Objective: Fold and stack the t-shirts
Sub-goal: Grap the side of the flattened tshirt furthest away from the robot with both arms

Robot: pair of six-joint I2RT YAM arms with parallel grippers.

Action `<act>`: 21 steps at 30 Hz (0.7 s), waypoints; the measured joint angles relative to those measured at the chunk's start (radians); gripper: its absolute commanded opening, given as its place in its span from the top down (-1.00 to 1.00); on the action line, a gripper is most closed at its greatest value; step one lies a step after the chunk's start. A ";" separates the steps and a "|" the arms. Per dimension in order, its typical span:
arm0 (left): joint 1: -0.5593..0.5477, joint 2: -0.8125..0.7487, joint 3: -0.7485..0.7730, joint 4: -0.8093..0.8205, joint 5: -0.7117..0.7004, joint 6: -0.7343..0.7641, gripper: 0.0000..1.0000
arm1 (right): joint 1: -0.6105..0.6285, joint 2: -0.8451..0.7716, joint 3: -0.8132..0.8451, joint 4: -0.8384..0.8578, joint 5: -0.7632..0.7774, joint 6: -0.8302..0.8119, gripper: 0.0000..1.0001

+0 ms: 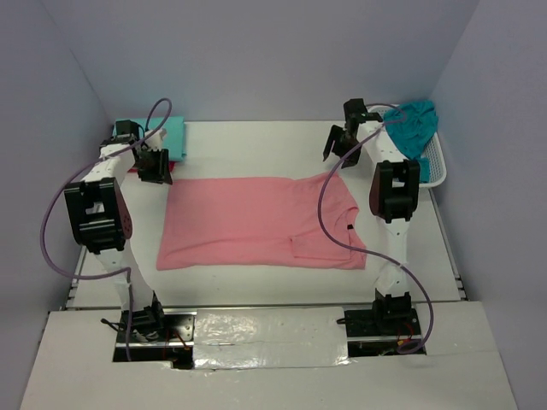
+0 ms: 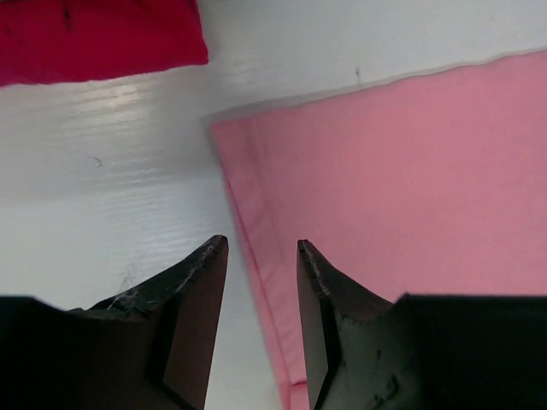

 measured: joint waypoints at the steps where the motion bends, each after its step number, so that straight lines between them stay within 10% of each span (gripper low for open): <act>1: 0.006 0.018 -0.004 0.003 -0.006 -0.014 -0.02 | 0.000 0.000 0.001 -0.002 0.008 0.000 -0.48; 17: 0.017 0.184 0.037 0.116 0.032 -0.156 -0.12 | 0.002 0.001 -0.060 -0.008 -0.058 0.012 -0.28; 21: 0.017 0.190 0.037 0.147 0.064 -0.178 -0.03 | 0.002 0.001 -0.080 0.008 -0.101 0.022 0.12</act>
